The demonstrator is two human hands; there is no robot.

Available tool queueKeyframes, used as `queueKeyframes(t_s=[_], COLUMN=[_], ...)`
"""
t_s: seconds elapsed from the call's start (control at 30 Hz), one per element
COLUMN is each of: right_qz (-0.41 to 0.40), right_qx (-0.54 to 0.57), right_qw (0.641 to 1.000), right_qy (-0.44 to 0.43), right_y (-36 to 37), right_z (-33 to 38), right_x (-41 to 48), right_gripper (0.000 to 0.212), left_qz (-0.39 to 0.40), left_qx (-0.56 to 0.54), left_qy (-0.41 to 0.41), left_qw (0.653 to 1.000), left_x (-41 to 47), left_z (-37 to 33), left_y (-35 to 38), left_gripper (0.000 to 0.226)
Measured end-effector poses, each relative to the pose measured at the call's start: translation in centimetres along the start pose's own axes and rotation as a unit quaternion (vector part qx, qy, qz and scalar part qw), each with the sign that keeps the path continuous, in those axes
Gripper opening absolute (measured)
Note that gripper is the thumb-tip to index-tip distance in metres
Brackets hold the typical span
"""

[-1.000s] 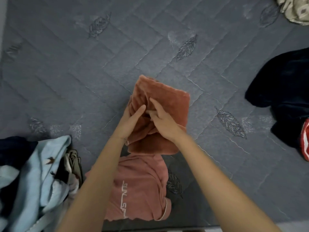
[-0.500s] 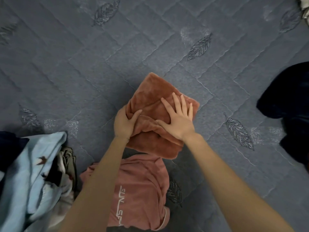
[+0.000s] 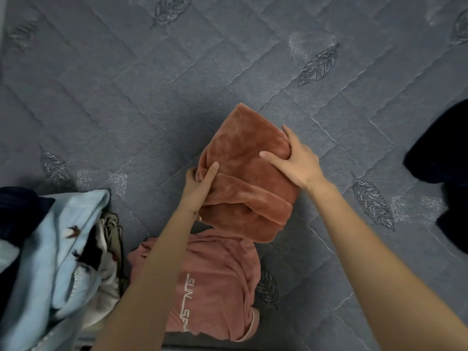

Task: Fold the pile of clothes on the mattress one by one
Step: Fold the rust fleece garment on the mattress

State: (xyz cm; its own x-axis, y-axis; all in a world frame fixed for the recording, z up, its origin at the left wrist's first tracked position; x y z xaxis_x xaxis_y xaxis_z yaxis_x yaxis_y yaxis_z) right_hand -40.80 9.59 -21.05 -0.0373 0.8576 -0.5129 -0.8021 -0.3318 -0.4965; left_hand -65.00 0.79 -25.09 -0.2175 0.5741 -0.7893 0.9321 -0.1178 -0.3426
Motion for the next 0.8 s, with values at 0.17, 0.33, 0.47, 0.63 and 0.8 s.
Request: queueKeyframes(t_s=[0.17, 0.33, 0.47, 0.63, 0.8], right_qz=[0.113, 0.149, -0.040, -0.055, -0.219], right_qx=[0.115, 0.250, 0.385, 0.389, 0.371], right_qw=[0.981, 0.948, 0.918, 0.910, 0.887], right_qy=[0.104, 0.128, 0.081, 0.134, 0.166], right_y=[-0.7, -2.4, -5.7, -3.9, -4.5], right_z=[-2.3, -4.4, -5.5, -8.2, -9.9], right_x=[-2.1, -5.0, -5.7, -6.6, -8.0], right_gripper=[0.062, 0.038, 0.023, 0.036, 0.062], left_qz=[0.004, 0.012, -0.022, -0.135, -0.236], left_qx=[0.009, 0.092, 0.089, 0.275, 0.211], left_qy=[0.112, 0.304, 0.379, 0.374, 0.358], left_qw=[0.994, 0.948, 0.921, 0.875, 0.879], left_x=[-0.2, -1.0, -2.0, -1.1, -3.9], left_z=[-3.4, -11.1, -15.4, -16.5, -12.6], left_y=[0.5, 3.5, 5.1, 6.7, 4.7], left_gripper=[0.062, 0.036, 0.032, 0.056, 0.058])
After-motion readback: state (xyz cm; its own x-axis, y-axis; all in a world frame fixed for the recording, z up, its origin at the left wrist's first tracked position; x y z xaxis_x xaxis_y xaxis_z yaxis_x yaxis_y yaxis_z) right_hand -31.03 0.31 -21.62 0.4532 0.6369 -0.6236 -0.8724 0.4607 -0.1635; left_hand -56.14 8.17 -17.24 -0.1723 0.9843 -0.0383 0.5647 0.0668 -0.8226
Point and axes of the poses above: each hand's wrist, its own x-axis towards the middle knuckle, its own y-axis out of the palm, z = x × y, the point moved 8 cm from there along x, towards the middle knuckle, and after that the axes turned 13 degrees about x, right-handed, at the moved point
